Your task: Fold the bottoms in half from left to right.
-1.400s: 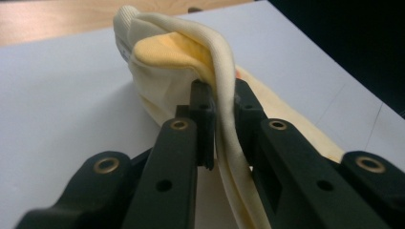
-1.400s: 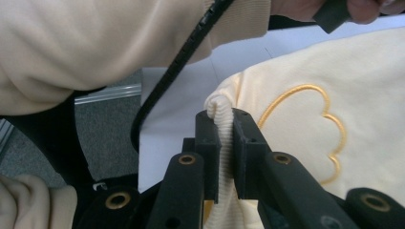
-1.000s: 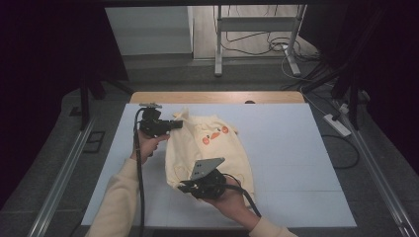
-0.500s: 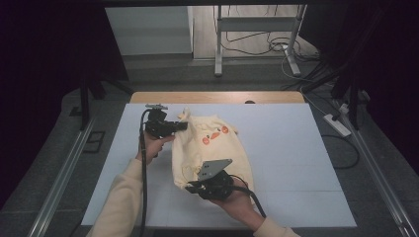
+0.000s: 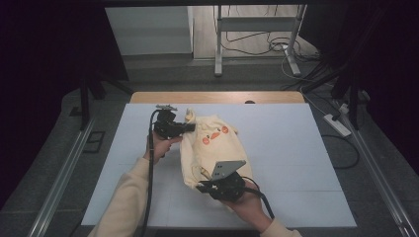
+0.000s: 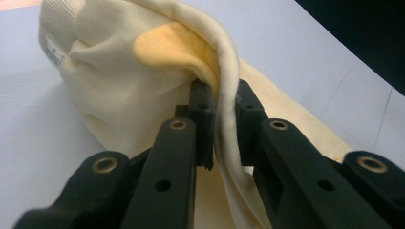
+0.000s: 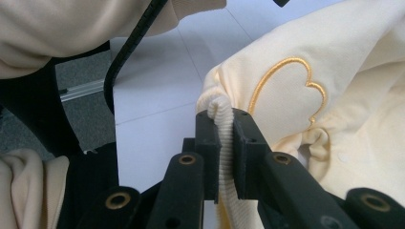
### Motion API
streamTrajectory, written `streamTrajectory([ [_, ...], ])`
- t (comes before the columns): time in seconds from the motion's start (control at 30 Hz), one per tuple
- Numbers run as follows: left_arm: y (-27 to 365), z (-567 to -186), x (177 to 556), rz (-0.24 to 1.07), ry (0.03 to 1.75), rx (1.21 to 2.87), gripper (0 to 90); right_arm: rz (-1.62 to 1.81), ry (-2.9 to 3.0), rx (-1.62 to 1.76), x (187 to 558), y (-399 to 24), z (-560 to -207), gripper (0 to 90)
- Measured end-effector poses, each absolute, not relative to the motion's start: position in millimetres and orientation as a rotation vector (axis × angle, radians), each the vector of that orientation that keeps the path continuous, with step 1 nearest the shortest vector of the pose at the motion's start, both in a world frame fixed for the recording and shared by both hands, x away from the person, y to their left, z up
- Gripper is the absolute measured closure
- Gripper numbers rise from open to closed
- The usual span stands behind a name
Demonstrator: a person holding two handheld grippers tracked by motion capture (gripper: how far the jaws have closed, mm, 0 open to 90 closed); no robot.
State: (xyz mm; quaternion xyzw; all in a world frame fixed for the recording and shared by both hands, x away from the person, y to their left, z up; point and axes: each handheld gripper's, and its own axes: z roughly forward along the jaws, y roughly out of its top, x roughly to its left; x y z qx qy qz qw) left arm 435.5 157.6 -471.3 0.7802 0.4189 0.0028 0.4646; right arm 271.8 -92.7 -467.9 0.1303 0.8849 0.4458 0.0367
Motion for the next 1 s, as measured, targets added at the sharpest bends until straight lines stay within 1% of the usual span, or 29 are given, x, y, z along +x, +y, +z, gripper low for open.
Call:
streamTrajectory([
  [0.37,145.3,-474.1,439.5,-0.011,1.009,1.941,81.0,1.359,2.704,0.446,270.9,-105.6,-471.6,82.0],
  [1.0,133.0,-477.0,441.0,-0.006,1.006,1.946,80.8,1.359,2.684,0.495,268.1,-122.7,-473.1,82.1],
])
